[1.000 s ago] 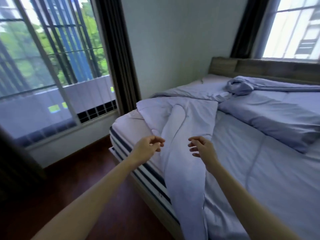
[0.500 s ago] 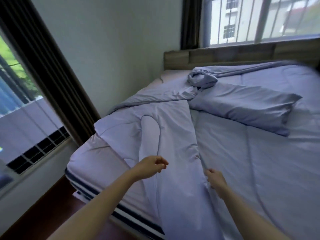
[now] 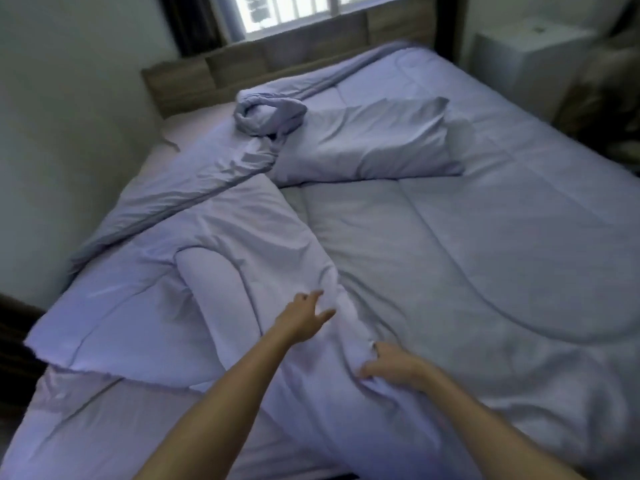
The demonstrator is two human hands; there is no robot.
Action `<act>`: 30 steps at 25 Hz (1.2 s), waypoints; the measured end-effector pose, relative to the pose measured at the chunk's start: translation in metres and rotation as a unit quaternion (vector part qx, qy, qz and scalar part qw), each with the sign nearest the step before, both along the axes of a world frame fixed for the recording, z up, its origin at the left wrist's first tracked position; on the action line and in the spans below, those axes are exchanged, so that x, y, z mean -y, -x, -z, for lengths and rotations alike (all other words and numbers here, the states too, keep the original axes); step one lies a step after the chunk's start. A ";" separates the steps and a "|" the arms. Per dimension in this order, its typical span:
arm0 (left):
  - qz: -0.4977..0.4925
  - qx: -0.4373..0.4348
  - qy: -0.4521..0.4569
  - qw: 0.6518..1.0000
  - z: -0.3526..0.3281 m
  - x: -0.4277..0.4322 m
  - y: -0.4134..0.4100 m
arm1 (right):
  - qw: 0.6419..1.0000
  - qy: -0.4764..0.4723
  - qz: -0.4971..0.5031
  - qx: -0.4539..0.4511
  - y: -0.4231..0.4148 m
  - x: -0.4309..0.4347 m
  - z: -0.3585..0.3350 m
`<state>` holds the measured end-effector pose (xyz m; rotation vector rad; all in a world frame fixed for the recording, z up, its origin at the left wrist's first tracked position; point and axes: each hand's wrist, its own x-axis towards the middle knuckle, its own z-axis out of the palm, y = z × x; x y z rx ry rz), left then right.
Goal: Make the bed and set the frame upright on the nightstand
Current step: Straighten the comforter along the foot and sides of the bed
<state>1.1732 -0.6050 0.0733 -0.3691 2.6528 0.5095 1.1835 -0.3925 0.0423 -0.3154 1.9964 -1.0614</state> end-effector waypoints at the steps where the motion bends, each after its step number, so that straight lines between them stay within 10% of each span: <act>1: 0.013 -0.028 -0.016 0.999 0.006 -0.002 0.009 | 0.999 0.002 -0.032 0.007 -0.012 0.007 -0.003; 9: 0.058 0.008 0.152 0.987 0.084 0.056 0.029 | 0.987 -0.022 -0.100 0.122 -0.131 0.009 -0.002; 18: -0.111 -0.081 0.239 0.961 -0.021 0.172 -0.015 | 0.982 -0.022 -0.152 0.106 -0.176 0.017 0.024; 26: -0.360 -0.205 0.278 0.867 -0.078 0.231 -0.271 | 0.927 -0.141 -0.338 -0.082 -0.278 0.037 -0.021; 30: -0.425 -0.115 0.250 0.862 -0.055 0.265 -0.443 | 0.882 -0.200 -0.362 -0.226 -0.334 0.042 -0.008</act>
